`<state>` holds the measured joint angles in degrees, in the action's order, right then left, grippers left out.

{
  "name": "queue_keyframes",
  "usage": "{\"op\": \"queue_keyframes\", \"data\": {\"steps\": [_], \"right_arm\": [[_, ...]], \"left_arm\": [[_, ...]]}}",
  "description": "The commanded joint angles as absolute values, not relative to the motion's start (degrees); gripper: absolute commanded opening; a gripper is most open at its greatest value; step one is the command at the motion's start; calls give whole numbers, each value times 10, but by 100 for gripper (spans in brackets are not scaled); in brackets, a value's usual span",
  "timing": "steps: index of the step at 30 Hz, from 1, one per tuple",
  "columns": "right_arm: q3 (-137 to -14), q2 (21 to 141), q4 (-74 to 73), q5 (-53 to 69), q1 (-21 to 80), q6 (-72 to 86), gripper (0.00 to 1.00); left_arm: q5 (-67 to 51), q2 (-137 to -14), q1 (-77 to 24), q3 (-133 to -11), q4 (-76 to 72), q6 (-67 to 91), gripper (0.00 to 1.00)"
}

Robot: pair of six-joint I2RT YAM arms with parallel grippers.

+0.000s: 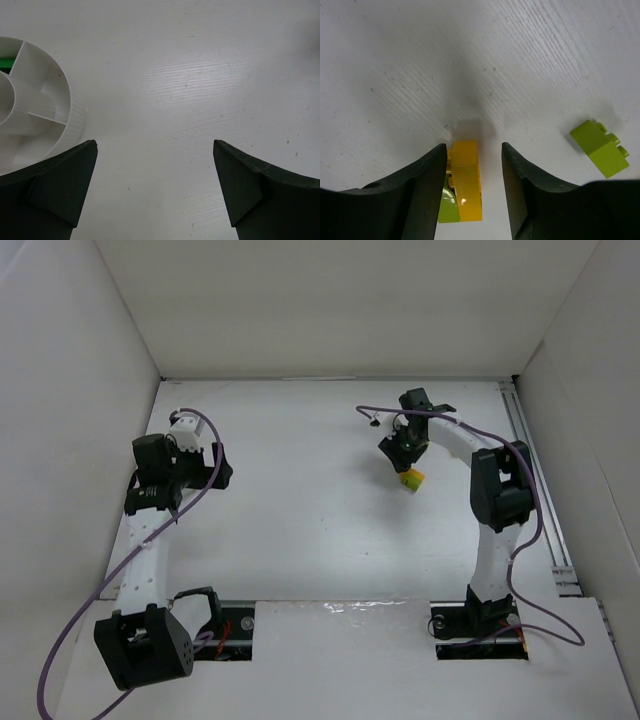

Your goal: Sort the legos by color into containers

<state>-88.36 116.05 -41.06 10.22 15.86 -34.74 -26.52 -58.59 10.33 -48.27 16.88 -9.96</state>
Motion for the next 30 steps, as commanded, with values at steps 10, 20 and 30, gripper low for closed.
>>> {"op": "queue_keyframes", "data": {"steps": [10, 20, 30], "right_arm": [[-907, 1163, -446, 84, 163, -351, 58], [-907, 1158, -471, 102, 163, -373, 60], [-912, 1169, -476, 79, 169, -373, 51]], "left_arm": [[-280, -577, 102, -472, 146, -93, 100], [-280, -577, 102, -467, 146, -93, 100], [-280, -572, 102, -467, 146, -93, 100]]}}
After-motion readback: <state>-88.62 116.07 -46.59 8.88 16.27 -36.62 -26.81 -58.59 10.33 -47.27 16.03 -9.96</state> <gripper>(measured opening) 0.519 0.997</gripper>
